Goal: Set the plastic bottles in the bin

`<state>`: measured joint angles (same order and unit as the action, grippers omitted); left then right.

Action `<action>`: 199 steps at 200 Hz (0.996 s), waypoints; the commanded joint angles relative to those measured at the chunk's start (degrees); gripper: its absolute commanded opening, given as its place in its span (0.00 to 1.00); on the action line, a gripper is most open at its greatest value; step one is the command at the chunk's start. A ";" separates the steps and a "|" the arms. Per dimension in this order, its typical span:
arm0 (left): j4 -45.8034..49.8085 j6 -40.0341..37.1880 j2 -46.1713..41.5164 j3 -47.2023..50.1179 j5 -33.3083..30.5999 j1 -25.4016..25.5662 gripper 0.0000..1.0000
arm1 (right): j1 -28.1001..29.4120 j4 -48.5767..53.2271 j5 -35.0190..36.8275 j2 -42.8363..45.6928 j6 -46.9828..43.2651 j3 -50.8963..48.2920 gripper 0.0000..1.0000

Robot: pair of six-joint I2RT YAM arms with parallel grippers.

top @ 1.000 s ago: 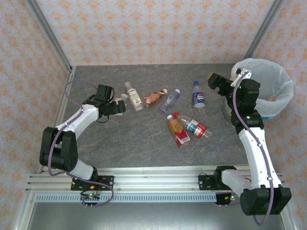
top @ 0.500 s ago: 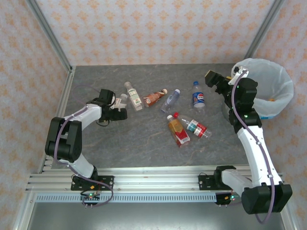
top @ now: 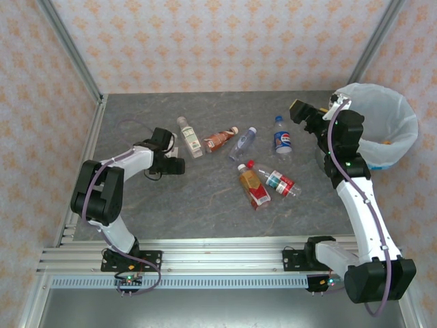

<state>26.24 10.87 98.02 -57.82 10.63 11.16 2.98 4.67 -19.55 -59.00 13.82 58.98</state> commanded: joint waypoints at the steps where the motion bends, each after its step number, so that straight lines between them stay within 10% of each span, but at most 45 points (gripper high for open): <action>1: 2.16 -0.02 0.87 -2.25 -4.21 0.27 0.79 | 0.27 -1.44 -0.73 0.16 0.79 -0.69 0.99; 75: 4.39 0.62 3.23 -4.25 -7.19 2.25 0.71 | 6.42 -0.04 -9.08 -2.45 -4.00 -0.78 0.99; 199: 0.41 3.03 -6.87 3.44 -10.21 2.67 0.43 | 26.89 3.47 -1.00 -16.74 -13.21 5.00 0.99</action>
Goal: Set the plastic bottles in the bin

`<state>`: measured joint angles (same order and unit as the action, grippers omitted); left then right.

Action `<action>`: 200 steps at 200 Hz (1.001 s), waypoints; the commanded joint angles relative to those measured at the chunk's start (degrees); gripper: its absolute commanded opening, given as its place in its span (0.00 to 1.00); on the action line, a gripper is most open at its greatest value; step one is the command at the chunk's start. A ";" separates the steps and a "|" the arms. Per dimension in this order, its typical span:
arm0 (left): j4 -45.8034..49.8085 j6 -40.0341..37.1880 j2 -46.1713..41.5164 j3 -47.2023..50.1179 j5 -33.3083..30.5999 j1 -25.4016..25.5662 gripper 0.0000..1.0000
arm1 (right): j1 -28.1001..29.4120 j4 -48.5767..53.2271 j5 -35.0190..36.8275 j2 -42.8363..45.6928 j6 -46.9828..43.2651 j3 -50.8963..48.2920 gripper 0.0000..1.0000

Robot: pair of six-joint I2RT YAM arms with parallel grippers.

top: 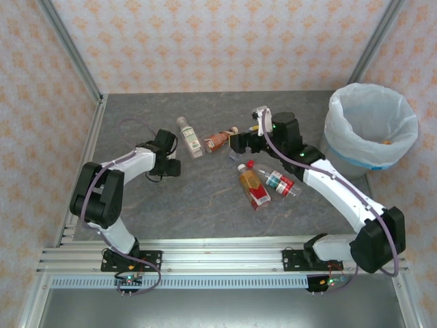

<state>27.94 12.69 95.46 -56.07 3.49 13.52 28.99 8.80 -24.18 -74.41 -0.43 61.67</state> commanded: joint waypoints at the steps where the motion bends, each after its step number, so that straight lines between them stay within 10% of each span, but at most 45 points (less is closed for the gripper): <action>1: -1.30 1.17 -4.40 1.77 -3.05 0.34 0.43 | 0.97 -0.73 3.72 -1.38 1.22 2.27 0.99; 69: -6.54 2.72 -17.99 8.80 -5.18 0.80 0.00 | 1.20 0.16 7.42 -5.76 13.02 3.77 0.99; 200: -13.82 -2.37 -37.22 15.14 -3.63 16.32 0.00 | 1.20 1.13 -9.72 -7.35 25.31 6.53 0.99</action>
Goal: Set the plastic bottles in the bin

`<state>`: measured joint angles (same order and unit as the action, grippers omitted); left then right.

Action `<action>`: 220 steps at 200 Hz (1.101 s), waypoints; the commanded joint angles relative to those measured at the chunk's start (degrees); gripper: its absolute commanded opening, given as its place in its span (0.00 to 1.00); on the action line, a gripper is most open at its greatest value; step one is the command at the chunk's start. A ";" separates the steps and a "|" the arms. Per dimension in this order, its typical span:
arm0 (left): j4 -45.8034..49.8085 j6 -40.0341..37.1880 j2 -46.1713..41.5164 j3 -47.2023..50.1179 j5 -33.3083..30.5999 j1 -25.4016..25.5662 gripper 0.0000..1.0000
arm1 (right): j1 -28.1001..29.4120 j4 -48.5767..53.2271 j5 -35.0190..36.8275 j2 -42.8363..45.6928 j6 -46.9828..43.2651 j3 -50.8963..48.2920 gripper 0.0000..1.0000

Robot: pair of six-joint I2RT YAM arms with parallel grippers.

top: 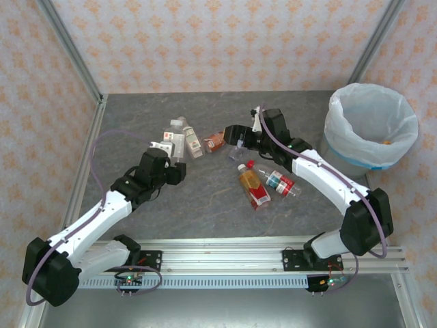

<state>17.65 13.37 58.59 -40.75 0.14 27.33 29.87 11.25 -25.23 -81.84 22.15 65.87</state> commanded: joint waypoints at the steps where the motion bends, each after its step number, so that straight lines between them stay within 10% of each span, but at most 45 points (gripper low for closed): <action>1: -3.60 -3.15 -0.33 -0.19 -0.30 2.62 0.00 | 0.30 -1.45 -8.94 0.10 2.86 2.34 0.99; 88: -8.24 -10.14 6.13 -3.91 2.41 12.39 0.00 | 0.81 -14.66 -19.17 -0.38 8.20 -0.37 0.95; 220: -12.42 -9.06 9.04 -4.49 3.16 16.08 0.00 | 0.94 -13.90 -11.68 -2.87 8.72 0.08 0.52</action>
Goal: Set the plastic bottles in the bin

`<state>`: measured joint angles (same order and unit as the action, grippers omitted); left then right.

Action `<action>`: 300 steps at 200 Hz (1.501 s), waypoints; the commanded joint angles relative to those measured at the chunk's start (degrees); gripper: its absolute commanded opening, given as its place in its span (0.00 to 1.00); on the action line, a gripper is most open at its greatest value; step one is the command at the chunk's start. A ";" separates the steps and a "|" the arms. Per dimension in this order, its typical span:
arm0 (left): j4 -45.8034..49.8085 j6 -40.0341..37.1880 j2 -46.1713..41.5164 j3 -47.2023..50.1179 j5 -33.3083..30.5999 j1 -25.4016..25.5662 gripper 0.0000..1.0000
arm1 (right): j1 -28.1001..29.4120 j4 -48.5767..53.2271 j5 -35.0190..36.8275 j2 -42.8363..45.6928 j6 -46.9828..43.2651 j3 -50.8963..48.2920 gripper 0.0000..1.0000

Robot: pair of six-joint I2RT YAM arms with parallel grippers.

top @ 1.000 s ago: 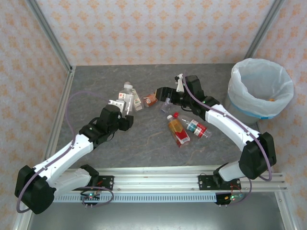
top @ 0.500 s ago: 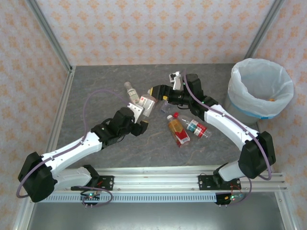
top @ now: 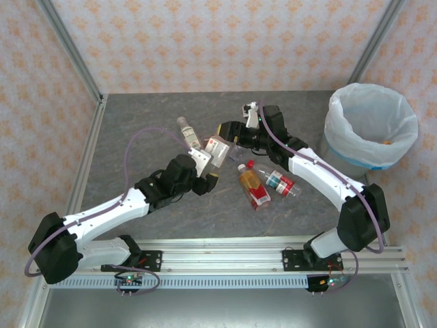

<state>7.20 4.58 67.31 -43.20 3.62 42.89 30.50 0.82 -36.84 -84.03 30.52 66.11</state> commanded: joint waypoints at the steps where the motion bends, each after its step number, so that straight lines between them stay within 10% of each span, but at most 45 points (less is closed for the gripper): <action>1: -1.95 -0.27 0.34 -2.01 -0.29 0.48 0.00 | 0.28 -3.51 -0.07 -0.69 0.34 -0.17 0.51; 61: -1.31 0.24 0.46 -2.92 -0.40 0.48 0.00 | 0.35 -3.69 -1.20 -0.96 0.13 -1.13 0.54; 137: -1.55 1.87 1.10 -3.83 -0.07 0.52 0.00 | 0.40 -3.48 2.20 0.07 -1.96 -1.85 0.10; 178: -2.83 2.77 0.04 -3.89 -0.26 0.48 0.33 | 0.39 -2.64 6.40 2.04 -3.52 -2.32 0.00; 230: -5.42 3.99 -4.16 -0.91 -2.73 0.31 0.99 | -0.06 1.11 18.61 6.88 -7.46 -3.26 0.00; 300: -9.86 10.22 -12.03 5.06 -18.50 -1.64 1.00 | -0.35 4.04 32.65 14.98 -13.91 -4.33 0.00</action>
<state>0.01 10.61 57.45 -40.25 -3.62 42.22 30.33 4.47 -11.60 -73.14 20.47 62.76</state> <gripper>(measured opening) 0.998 0.320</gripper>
